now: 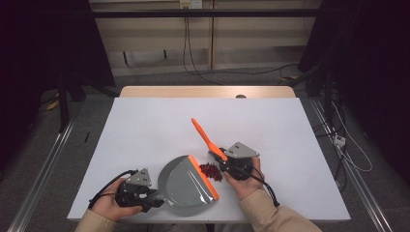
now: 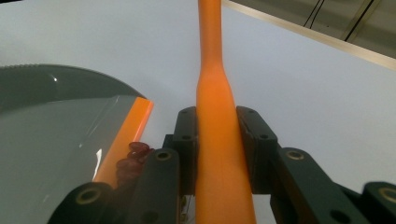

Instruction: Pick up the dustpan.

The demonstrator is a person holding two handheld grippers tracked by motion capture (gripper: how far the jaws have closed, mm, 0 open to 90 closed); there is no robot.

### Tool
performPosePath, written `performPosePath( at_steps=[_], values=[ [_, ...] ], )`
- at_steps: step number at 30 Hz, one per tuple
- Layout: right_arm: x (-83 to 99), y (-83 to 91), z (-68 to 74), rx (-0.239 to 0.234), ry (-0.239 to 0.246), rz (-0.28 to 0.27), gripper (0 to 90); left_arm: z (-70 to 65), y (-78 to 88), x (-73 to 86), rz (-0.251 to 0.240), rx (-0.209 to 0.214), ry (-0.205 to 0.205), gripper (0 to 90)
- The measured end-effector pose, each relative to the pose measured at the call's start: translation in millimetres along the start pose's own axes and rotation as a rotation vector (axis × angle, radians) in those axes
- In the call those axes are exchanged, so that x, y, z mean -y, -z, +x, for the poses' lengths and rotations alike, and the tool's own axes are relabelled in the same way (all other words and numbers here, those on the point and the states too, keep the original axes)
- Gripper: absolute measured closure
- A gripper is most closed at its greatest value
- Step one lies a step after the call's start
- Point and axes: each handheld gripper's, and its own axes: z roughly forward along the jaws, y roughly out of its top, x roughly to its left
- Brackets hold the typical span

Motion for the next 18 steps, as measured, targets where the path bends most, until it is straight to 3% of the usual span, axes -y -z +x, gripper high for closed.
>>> performPosePath(
  at_steps=[12, 18],
  values=[
    [0.0, -2.2, 17.6, 0.001, -0.017, -0.017, 71.3, -1.8, -2.0, -2.8, 0.015, 0.01, -0.007, 62.3],
    [0.5, -1.8, 19.2, 0.003, -0.026, -0.02, 71.2, -2.9, -2.9, -3.6, 0.012, 0.008, 0.002, 62.3]
  ],
)
